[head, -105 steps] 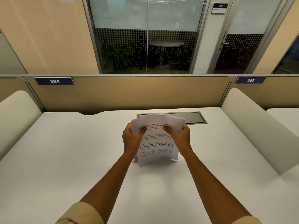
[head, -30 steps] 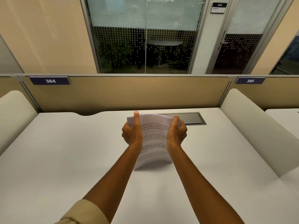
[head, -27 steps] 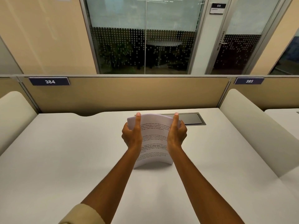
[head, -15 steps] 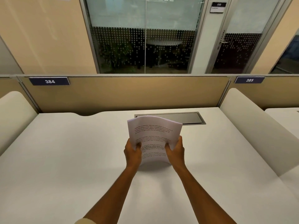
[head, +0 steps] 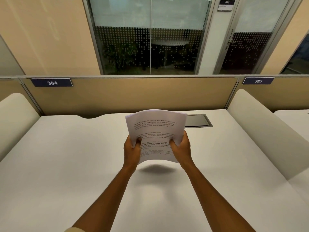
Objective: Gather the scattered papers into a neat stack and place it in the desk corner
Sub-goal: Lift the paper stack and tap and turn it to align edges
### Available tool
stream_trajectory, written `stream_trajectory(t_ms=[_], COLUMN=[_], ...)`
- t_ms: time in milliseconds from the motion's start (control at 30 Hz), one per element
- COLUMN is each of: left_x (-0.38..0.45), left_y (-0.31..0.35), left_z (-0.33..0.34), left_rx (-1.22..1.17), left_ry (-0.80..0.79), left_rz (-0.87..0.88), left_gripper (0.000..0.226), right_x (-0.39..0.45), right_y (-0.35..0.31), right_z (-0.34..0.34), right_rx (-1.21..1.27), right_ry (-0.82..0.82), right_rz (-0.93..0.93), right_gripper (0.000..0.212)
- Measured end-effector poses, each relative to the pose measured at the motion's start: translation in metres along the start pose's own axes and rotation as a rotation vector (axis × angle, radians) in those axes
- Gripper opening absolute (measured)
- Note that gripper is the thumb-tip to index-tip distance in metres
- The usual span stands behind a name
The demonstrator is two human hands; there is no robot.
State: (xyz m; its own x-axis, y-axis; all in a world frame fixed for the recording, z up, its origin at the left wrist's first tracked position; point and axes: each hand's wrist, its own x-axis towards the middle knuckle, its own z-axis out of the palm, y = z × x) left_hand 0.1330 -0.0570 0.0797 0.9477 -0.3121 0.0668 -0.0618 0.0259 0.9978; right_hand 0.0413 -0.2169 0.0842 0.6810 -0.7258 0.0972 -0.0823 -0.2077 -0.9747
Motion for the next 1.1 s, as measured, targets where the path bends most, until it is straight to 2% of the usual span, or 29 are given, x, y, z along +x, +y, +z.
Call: stream_trajectory(t_ms=[133, 333, 500, 733, 933, 1100], left_x=[-0.015, -0.036, -0.027, -0.024, -0.037, -0.023], left_y=[-0.015, -0.050, -0.041, -0.034, -0.055, -0.049], left_z=[-0.004, -0.013, -0.013, -0.014, -0.021, -0.025], left_rx=[-0.011, 0.074, 0.101, 0.049, 0.084, 0.173], left_ry=[0.010, -0.038, -0.054, -0.004, -0.039, -0.086], left_rz=[-0.002, -0.095, -0.057, -0.017, -0.079, -0.035], left_gripper=[0.026, 0.027, 0.028, 0.027, 0.024, 0.028], right_x=[-0.014, -0.041, -0.034, -0.029, -0.050, -0.040], right_y=[0.015, 0.051, 0.041, 0.035, 0.060, 0.051], right_z=[0.003, 0.006, 0.007, 0.010, 0.014, 0.009], right_rx=[0.049, 0.056, 0.025, 0.059, 0.051, -0.006], right_ry=[0.012, -0.006, -0.039, -0.003, -0.036, -0.069], right_rz=[0.023, 0.129, 0.104, 0.084, 0.147, 0.129], right_gripper=[0.044, 0.045, 0.040, 0.040, 0.039, 0.031])
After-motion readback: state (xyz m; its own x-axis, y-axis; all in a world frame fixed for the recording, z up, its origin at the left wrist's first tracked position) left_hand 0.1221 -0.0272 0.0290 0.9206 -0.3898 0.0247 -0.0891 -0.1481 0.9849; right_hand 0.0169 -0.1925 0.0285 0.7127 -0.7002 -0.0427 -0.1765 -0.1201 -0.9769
